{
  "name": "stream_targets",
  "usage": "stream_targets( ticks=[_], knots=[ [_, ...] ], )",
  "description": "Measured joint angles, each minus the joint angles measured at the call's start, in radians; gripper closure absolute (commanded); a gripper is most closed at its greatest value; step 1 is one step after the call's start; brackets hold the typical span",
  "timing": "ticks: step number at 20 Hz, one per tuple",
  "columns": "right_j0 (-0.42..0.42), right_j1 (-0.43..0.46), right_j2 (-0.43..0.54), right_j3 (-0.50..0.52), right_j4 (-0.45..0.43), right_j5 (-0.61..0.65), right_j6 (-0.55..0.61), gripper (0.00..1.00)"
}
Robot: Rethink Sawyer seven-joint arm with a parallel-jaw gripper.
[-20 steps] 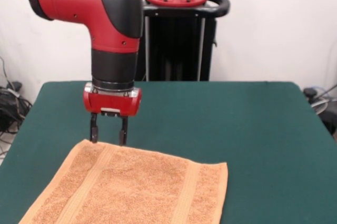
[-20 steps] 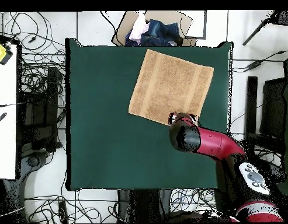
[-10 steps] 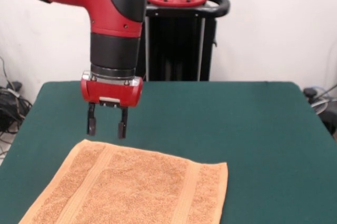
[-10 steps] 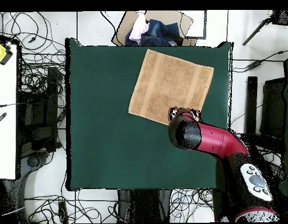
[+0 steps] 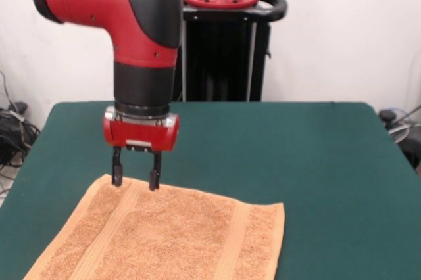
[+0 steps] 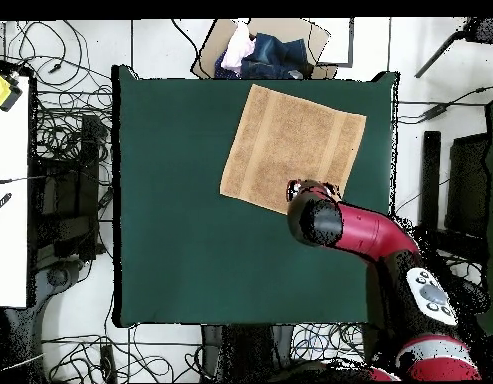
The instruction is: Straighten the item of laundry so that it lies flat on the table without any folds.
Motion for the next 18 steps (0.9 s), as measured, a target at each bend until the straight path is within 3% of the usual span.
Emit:
stream_targets(
  ticks=[18],
  knots=[
    [0.053, 0.14, -0.002, -0.068, 0.004, 0.0, 0.0, 0.0]
  ],
)
